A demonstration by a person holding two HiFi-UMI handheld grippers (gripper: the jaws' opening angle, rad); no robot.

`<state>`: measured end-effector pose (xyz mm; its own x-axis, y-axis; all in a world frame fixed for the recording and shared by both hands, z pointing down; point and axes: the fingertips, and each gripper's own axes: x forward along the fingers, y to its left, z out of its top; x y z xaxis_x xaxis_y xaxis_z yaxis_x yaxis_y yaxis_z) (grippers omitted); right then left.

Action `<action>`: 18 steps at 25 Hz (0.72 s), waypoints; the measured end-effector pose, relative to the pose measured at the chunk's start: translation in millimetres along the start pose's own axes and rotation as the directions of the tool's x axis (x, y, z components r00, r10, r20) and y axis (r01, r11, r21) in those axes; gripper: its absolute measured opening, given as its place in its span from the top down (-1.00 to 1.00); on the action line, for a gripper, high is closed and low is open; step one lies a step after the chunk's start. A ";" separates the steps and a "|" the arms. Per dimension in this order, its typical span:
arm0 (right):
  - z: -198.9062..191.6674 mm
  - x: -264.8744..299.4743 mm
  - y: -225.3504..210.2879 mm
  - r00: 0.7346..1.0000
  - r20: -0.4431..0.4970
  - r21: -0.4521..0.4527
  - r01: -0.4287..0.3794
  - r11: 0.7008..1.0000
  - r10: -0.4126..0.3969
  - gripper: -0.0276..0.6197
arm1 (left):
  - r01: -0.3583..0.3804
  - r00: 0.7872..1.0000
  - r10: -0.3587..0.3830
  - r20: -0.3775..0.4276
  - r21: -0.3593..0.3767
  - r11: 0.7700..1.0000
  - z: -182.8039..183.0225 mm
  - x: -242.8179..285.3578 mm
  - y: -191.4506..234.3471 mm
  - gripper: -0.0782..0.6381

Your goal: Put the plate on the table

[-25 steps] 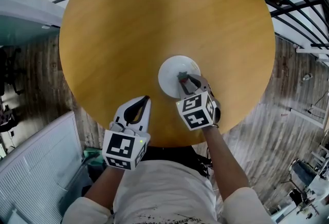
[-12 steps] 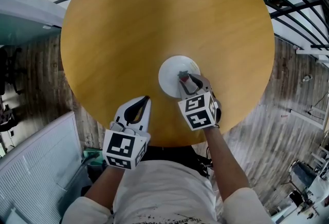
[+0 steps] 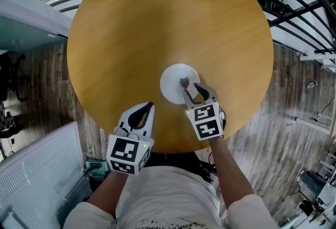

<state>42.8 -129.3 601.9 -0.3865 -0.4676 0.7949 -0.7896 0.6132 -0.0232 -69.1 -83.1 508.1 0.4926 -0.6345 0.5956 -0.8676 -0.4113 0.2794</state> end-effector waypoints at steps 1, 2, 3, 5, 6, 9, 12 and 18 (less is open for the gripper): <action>1.1 -6.8 -1.0 1.000 0.015 0.016 -0.001 1.000 0.000 0.41 | -0.001 1.000 0.001 0.009 0.007 1.000 3.2 -2.4 -2.3 0.72; 2.7 -14.4 -1.7 0.999 0.032 0.030 -0.002 1.000 0.001 0.42 | -0.004 1.000 0.003 0.017 0.014 1.000 6.1 -5.4 -4.5 0.72; 4.7 -22.5 -2.0 0.999 0.052 0.044 -0.004 0.999 0.002 0.44 | -0.006 1.000 0.005 0.025 0.019 1.000 8.4 -8.9 -6.7 0.72; 8.0 -40.8 -0.9 0.996 0.084 0.070 -0.015 0.997 0.009 0.47 | -0.009 0.999 0.008 0.037 0.024 1.000 11.6 -16.9 -12.1 0.72; 9.3 -51.3 0.3 0.995 0.097 0.079 -0.019 0.997 0.012 0.48 | -0.009 0.999 0.008 0.042 0.026 1.000 12.7 -21.4 -15.7 0.72; 15.9 -87.5 3.6 0.989 0.149 0.091 -0.018 0.996 0.004 0.66 | -0.004 0.998 0.002 0.058 0.034 0.999 14.5 -35.9 -30.2 0.72; 24.7 -125.6 2.6 0.976 0.219 0.105 -0.009 0.994 -0.014 0.77 | 0.000 0.997 -0.003 0.073 0.046 0.999 19.2 -50.7 -44.4 0.72; 32.9 -188.6 11.1 0.942 0.333 0.161 -0.020 0.987 -0.035 0.81 | 0.004 0.994 -0.013 0.111 0.077 0.997 32.1 -77.0 -62.6 0.72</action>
<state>91.3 -55.2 431.7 -0.4949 -0.6743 0.5482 -0.8483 0.5116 -0.1365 -50.6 -29.5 420.5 0.5080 -0.6980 0.5048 -0.8578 -0.4631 0.2228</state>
